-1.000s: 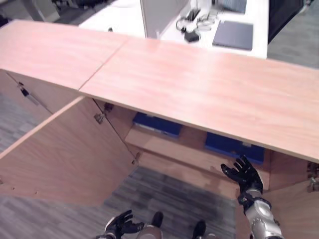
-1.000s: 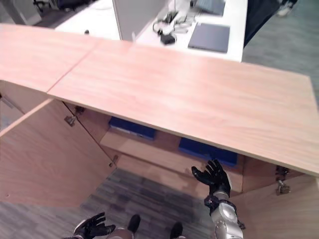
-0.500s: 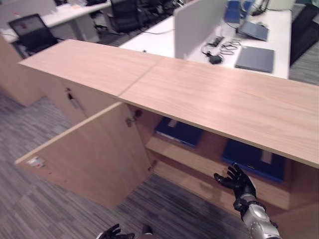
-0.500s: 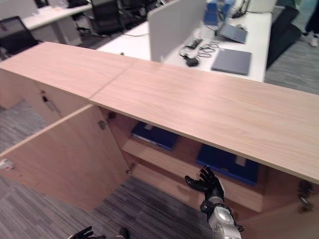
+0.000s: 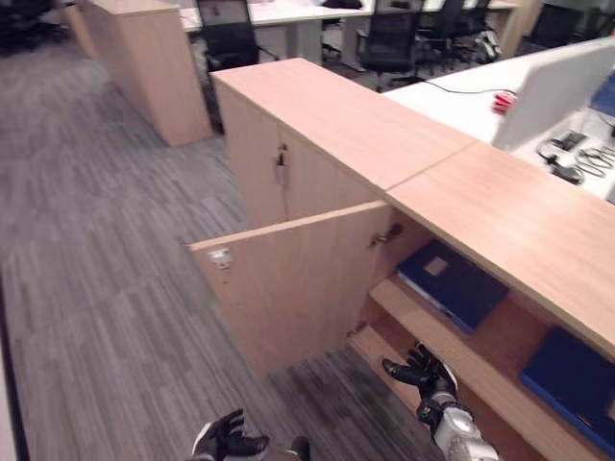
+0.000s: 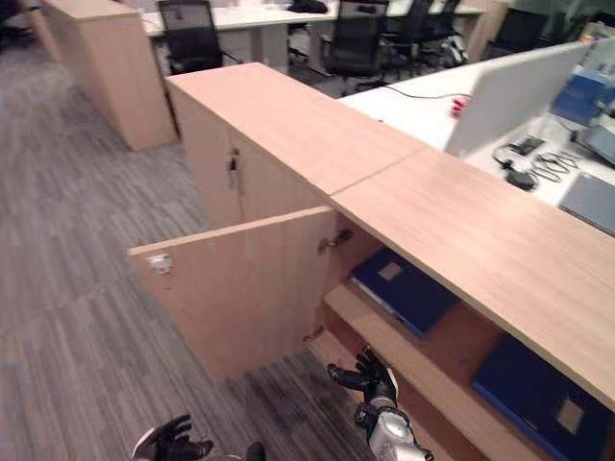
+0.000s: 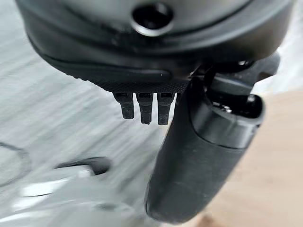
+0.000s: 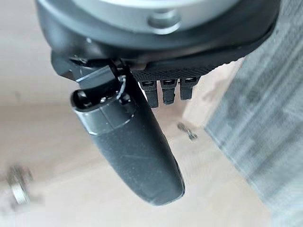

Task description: Put the empty folder in the office cabinet

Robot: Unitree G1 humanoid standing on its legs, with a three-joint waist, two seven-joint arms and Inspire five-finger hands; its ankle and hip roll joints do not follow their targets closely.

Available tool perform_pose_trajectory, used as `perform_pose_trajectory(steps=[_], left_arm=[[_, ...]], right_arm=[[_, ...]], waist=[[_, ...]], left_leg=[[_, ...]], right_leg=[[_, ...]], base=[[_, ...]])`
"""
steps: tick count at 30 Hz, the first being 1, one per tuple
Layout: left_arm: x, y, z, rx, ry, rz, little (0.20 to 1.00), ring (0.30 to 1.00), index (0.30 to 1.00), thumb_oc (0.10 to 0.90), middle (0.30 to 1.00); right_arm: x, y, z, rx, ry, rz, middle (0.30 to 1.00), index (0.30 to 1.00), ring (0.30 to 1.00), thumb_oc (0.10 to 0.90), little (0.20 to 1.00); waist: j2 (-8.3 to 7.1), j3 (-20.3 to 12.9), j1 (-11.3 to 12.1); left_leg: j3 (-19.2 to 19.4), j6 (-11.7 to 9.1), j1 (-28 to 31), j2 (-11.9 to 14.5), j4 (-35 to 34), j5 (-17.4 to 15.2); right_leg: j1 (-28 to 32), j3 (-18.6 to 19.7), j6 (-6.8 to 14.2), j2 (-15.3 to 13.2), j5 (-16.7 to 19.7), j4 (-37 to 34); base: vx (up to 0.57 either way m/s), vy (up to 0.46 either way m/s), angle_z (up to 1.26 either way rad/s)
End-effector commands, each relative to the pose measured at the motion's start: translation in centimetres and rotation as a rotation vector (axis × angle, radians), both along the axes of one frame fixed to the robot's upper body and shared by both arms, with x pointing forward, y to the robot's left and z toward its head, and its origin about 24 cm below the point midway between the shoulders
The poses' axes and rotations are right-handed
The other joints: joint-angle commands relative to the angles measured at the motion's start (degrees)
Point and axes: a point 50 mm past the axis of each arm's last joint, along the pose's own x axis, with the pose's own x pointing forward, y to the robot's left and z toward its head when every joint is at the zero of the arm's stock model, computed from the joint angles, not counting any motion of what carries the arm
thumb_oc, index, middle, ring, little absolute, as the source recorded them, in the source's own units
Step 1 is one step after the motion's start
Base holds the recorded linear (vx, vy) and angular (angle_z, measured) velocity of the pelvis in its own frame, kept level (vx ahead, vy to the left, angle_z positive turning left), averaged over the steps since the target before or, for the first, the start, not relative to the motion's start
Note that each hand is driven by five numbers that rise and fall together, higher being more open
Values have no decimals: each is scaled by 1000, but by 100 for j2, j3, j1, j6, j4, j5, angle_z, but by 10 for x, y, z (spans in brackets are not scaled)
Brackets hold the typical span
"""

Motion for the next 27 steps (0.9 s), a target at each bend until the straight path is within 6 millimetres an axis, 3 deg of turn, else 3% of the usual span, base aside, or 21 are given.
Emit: perform_pose_trajectory(steps=[1, 5, 12, 22, 27], left_arm=[[49, 1, 34, 2, -266, -14, 900, 900, 900, 800, 900], [68, -5, 52, -14, -377, -48, 900, 900, 900, 800, 900], [84, -5, 87, -44, -577, -26, 900, 900, 900, 800, 900], [111, 16, 118, 3, -711, 69, 900, 900, 900, 800, 900], [150, 37, 156, 97, -794, 54, 900, 900, 900, 800, 900]], right_arm=[[32, -32, 39, -26, -246, -128, 900, 900, 900, 800, 900], [17, -40, 30, -44, -200, -143, 900, 900, 900, 800, 900], [-10, -50, 15, -84, -104, -120, 900, 900, 900, 800, 900], [-27, -51, 4, -93, -24, -77, 900, 900, 900, 800, 900], [-27, -52, 5, -107, -20, -18, 900, 900, 900, 800, 900]], waist=[[45, 181, -265], [-99, 6, -265], [-122, -207, -232], [-59, -336, -451], [20, -411, -711]], left_leg=[[-672, -426, 325, 142, -214, -381], [-1096, -489, 294, -33, -295, -390], [-1218, -634, 552, 87, -464, -418], [-1044, -772, 816, 248, -550, -472], [-914, -830, 908, 309, -550, -485]], right_leg=[[149, 463, -505, 1385, -894, -1468], [568, 441, -686, 1488, -880, -2429], [1185, 358, -757, 1537, -694, -3216], [1433, 406, -782, 1575, -604, -3594], [1458, 503, -797, 1607, -609, -3587]], base=[[93, -29, 188], [88, -129, 147], [94, -89, 26], [27, -46, -10], [4, -17, -15]])
